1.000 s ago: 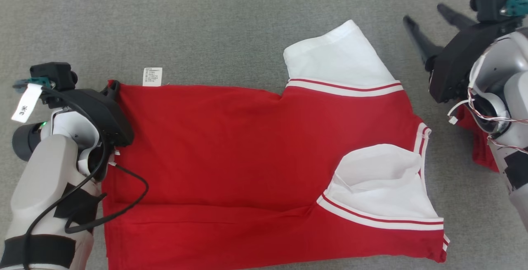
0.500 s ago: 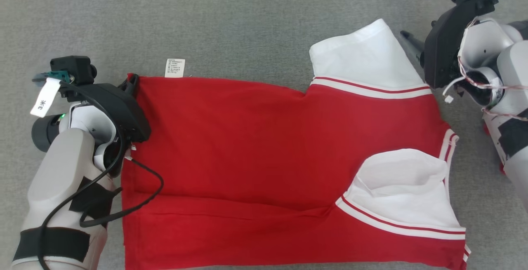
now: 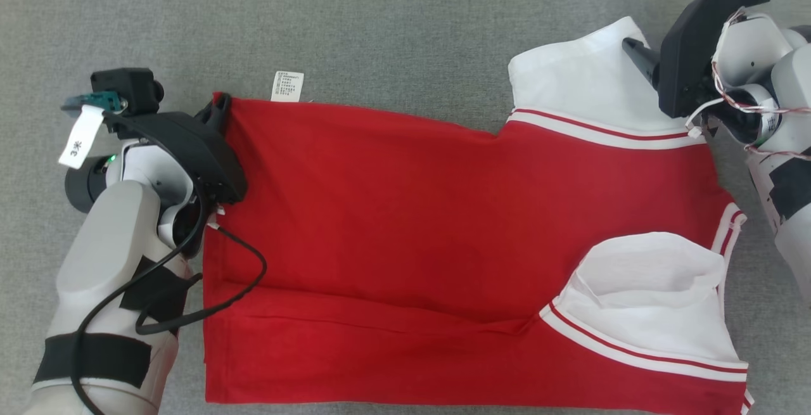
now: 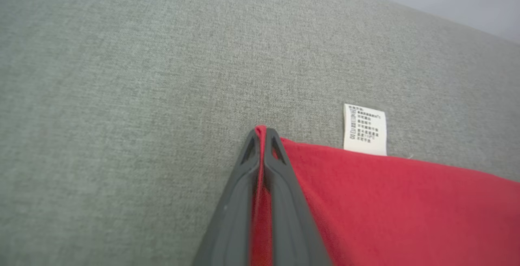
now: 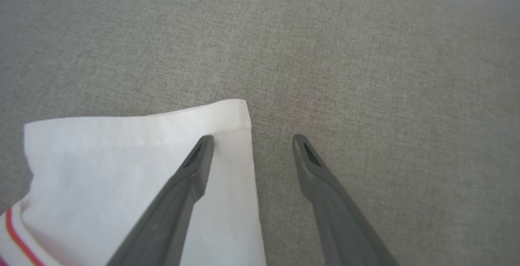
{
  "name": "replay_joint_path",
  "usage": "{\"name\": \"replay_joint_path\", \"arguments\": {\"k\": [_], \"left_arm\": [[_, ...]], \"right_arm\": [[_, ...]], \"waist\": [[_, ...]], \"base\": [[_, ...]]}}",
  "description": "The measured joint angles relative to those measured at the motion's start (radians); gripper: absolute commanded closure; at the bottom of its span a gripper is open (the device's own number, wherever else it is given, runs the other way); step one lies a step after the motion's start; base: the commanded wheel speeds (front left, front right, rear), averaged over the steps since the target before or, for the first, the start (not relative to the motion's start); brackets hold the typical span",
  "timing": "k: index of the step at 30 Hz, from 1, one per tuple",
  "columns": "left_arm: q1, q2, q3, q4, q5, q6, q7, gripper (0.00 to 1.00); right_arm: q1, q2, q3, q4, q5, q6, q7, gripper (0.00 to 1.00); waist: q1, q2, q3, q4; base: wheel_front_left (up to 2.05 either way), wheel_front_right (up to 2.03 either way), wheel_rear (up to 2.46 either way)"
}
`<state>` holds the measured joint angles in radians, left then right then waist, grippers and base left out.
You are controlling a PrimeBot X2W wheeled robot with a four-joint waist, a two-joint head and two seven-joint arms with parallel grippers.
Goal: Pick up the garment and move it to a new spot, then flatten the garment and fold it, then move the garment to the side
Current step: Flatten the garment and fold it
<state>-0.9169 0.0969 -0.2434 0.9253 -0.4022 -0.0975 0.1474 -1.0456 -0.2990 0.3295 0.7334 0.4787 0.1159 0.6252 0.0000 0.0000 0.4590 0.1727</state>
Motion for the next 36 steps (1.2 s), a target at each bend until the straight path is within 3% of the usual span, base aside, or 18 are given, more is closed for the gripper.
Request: {"name": "replay_joint_path", "arguments": {"k": [8,9,10,11,19,20,21,23,36], "left_arm": [[-0.033,-0.010,-0.004,0.021,0.000,-0.009,-0.009,1.00],[-0.034,-0.010,-0.005,0.022,0.000,-0.009,-0.013,1.00],[-0.036,-0.012,-0.006,0.026,-0.001,-0.009,-0.016,1.00],[-0.037,-0.013,-0.006,0.028,-0.001,-0.009,-0.017,1.00],[-0.053,-0.013,-0.006,0.050,-0.003,-0.014,-0.025,1.00],[-0.054,-0.011,-0.006,0.053,-0.003,-0.017,-0.027,1.00],[-0.055,-0.011,-0.006,0.054,-0.003,-0.017,-0.028,1.00],[-0.056,-0.011,-0.006,0.059,-0.004,-0.017,-0.034,1.00],[-0.068,-0.004,0.001,0.084,-0.012,-0.018,-0.070,1.00]], "right_arm": [[-0.038,0.014,0.003,0.053,0.005,0.000,-0.001,0.00],[-0.043,0.015,0.005,0.058,0.005,0.003,-0.001,0.12],[-0.051,0.015,0.007,0.066,0.005,0.003,-0.001,0.32],[-0.056,0.016,0.009,0.071,0.005,0.003,-0.001,0.42],[-0.073,0.018,0.035,0.098,0.004,0.007,-0.002,0.61],[-0.074,0.018,0.039,0.100,0.002,0.007,-0.002,0.70],[-0.076,0.017,0.045,0.102,-0.002,0.007,-0.007,0.86],[-0.078,0.017,0.053,0.105,-0.008,0.008,-0.011,1.00],[-0.097,0.009,0.066,0.134,-0.013,0.009,-0.076,1.00]], "waist": [[0.0000,-0.0001,0.021,0.021],[0.0000,-0.0001,0.023,0.022],[0.0000,-0.0001,0.024,0.023],[0.0000,-0.0001,0.025,0.024],[0.0000,0.0000,0.028,0.025],[0.0000,-0.0001,0.029,0.024],[0.0000,-0.0001,0.029,0.024],[0.0000,-0.0001,0.029,0.024],[0.0001,0.0000,0.023,0.015]], "base": [[0.00,0.00,0.00],[0.00,0.00,0.00],[0.00,0.00,0.00],[0.00,0.00,0.00],[0.00,0.00,0.00],[0.00,0.00,0.00],[0.00,0.00,0.00],[0.00,0.00,0.00],[0.00,0.00,0.00]]}}
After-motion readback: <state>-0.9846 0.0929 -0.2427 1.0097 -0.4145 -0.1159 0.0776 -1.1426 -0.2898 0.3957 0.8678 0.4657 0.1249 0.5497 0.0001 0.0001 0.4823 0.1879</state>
